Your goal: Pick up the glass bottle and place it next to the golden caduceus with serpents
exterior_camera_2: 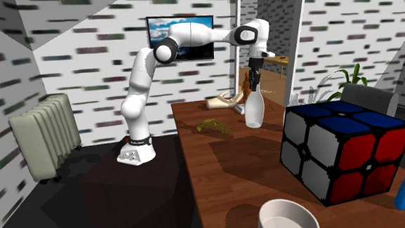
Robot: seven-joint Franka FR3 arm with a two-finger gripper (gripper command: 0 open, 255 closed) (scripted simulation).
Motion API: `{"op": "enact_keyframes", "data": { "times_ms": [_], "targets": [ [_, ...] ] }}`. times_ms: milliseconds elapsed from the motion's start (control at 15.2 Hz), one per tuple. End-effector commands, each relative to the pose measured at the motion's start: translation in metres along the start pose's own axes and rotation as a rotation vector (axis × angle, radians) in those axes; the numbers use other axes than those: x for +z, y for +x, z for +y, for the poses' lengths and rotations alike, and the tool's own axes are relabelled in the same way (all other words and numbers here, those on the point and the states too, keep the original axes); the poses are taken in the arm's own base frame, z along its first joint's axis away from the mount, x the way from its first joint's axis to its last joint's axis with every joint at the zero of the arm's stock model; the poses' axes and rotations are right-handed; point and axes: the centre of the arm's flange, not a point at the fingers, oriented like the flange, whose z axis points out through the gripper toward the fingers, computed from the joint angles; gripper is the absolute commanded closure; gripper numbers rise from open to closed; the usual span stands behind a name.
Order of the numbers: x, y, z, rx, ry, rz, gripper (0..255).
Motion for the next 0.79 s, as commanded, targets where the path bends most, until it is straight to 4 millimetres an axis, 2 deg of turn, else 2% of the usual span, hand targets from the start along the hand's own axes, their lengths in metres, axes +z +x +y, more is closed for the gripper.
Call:
{"op": "enact_keyframes", "data": {
  "times_ms": [0, 726],
  "targets": [
    [0.011, 0.000, -0.001, 0.000, 0.000, 0.001, 255],
    [0.068, 0.005, -0.003, 0.000, 0.000, 0.001, 255]
  ]
}}
